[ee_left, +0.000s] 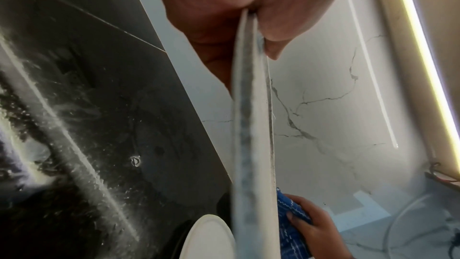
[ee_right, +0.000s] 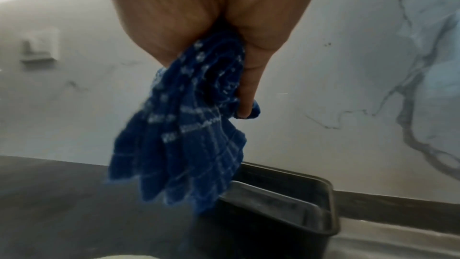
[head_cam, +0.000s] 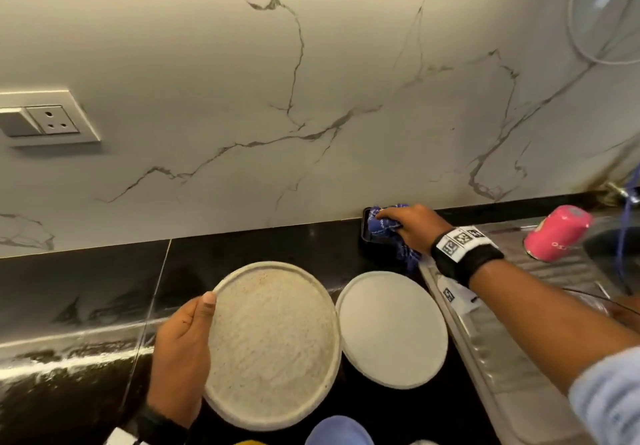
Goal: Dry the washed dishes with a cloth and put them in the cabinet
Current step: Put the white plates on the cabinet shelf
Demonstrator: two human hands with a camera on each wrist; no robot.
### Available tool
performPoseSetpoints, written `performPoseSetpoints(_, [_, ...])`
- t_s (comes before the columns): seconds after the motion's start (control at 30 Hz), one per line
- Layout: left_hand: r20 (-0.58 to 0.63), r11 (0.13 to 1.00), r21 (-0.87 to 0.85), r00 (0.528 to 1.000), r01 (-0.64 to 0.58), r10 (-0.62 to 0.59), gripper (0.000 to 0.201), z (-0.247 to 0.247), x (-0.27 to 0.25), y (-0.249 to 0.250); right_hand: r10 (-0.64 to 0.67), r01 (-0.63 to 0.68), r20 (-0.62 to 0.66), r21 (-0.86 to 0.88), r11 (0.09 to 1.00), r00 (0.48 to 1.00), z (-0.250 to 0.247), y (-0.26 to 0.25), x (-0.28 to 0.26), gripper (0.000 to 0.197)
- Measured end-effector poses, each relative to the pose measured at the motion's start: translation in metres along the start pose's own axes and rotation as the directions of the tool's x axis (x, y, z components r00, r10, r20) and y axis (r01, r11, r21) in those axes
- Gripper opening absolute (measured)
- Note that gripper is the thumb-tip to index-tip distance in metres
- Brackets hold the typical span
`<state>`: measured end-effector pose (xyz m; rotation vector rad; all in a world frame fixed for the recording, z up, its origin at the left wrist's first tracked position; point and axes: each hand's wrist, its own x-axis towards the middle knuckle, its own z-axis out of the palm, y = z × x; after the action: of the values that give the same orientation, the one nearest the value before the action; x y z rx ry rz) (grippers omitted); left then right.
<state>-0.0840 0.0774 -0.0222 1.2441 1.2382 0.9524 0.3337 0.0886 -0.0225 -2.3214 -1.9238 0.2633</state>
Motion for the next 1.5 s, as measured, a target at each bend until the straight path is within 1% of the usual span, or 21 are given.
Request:
performPoseSetpoints(0.2, [-0.03,0.999,0.0,0.998,0.052,-0.052,0.04,0.003,0.012,0.003,0.075,-0.063,0.12,-0.104,0.993,0.99,0.021,0.03,0.061,0.043])
performPoseSetpoints(0.4, [-0.02,0.996,-0.082,0.999,-0.036,0.035,0.037,-0.002,0.017,0.011,0.149,-0.138,0.198,-0.068,0.988,0.969,0.03,0.018,0.057,0.05])
performPoseSetpoints(0.47, [-0.003,0.994,-0.084,0.998,-0.064,0.064,0.036,-0.006,0.017,0.018,0.113,-0.118,0.104,0.043,0.992,0.988,0.018,-0.003,0.041,0.041])
performPoseSetpoints(0.53, [0.004,0.99,-0.068,0.992,-0.124,0.124,0.03,-0.01,0.015,0.027,0.016,-0.014,-0.003,0.268,0.963,1.0,0.0,-0.034,0.014,0.031])
performPoseSetpoints(0.63, [0.026,0.97,-0.081,0.972,-0.23,0.233,0.018,-0.019,0.011,0.05,-0.131,0.158,-0.088,0.587,0.794,0.987,-0.038,-0.091,-0.039,0.026])
performPoseSetpoints(0.7, [0.037,0.947,-0.092,0.949,-0.309,0.313,0.015,-0.024,0.006,0.069,-0.17,0.223,-0.145,0.676,0.702,0.975,-0.068,-0.126,-0.072,0.027])
performPoseSetpoints(0.77, [0.046,0.908,-0.097,0.91,-0.407,0.413,0.011,-0.03,0.002,0.088,-0.187,0.299,-0.235,0.678,0.671,0.954,-0.1,-0.156,-0.103,0.029])
performPoseSetpoints(0.8, [0.049,0.889,-0.102,0.891,-0.446,0.452,0.01,-0.032,0.002,0.099,-0.202,0.348,-0.288,0.668,0.658,0.936,-0.116,-0.167,-0.118,0.03])
performPoseSetpoints(0.87, [0.063,0.884,-0.169,0.89,-0.436,0.451,0.005,-0.036,0.003,0.124,-0.22,0.431,-0.378,0.678,0.596,0.899,-0.151,-0.183,-0.148,0.031])
performPoseSetpoints(0.93, [0.183,0.899,-0.316,0.911,-0.302,0.37,0.019,-0.038,0.0,0.153,-0.275,0.508,-0.428,0.699,0.503,0.861,-0.188,-0.198,-0.179,0.03])
performPoseSetpoints(1.0, [0.342,0.893,-0.432,0.893,-0.127,0.293,0.01,-0.033,-0.014,0.185,-0.369,0.597,-0.469,0.627,0.501,0.802,-0.219,-0.212,-0.202,0.035])
performPoseSetpoints(1.07, [0.457,0.908,-0.416,0.852,-0.049,0.255,0.045,-0.021,-0.018,0.203,-0.408,0.687,-0.571,0.446,0.574,0.712,-0.247,-0.226,-0.216,0.033])
performPoseSetpoints(1.13, [0.528,0.91,-0.413,0.822,0.029,0.213,0.08,-0.009,-0.026,0.219,-0.412,0.736,-0.664,0.321,0.596,0.624,-0.272,-0.235,-0.225,0.018])
performPoseSetpoints(1.17, [0.579,0.899,-0.432,0.786,0.07,0.217,0.083,-0.008,-0.034,0.228,-0.42,0.751,-0.694,0.267,0.604,0.585,-0.286,-0.239,-0.228,0.015])
performPoseSetpoints(1.23, [0.691,0.867,-0.464,0.686,0.181,0.227,0.061,-0.005,-0.049,0.251,-0.407,0.762,-0.727,0.243,0.6,0.553,-0.317,-0.247,-0.238,0.021])
performPoseSetpoints(1.27, [0.714,0.887,-0.43,0.665,0.168,0.22,0.058,-0.011,-0.051,0.259,-0.39,0.762,-0.742,0.243,0.6,0.544,-0.337,-0.251,-0.244,0.027])
performPoseSetpoints(1.33, [0.67,0.917,-0.381,0.719,0.118,0.186,0.052,-0.023,-0.055,0.281,-0.345,0.741,-0.787,0.201,0.641,0.512,-0.375,-0.26,-0.252,0.035])
performPoseSetpoints(1.4, [0.567,0.874,-0.485,0.752,-0.024,0.335,0.047,-0.033,-0.049,0.298,-0.312,0.687,-0.828,0.117,0.717,0.466,-0.414,-0.265,-0.252,0.028])
performPoseSetpoints(1.43, [0.485,0.844,-0.519,0.766,-0.135,0.421,0.051,-0.04,-0.045,0.305,-0.291,0.642,-0.851,0.068,0.764,0.436,-0.434,-0.265,-0.248,0.025])
performPoseSetpoints(1.47, [0.38,0.804,-0.509,0.757,-0.308,0.531,0.057,-0.046,-0.039,0.304,-0.27,0.585,-0.876,0.018,0.811,0.4,-0.453,-0.265,-0.241,0.027])
performPoseSetpoints(1.5, [0.266,0.744,-0.431,0.716,-0.511,0.645,0.056,-0.049,-0.035,0.304,-0.243,0.525,-0.898,-0.017,0.851,0.366,-0.47,-0.263,-0.231,0.029])
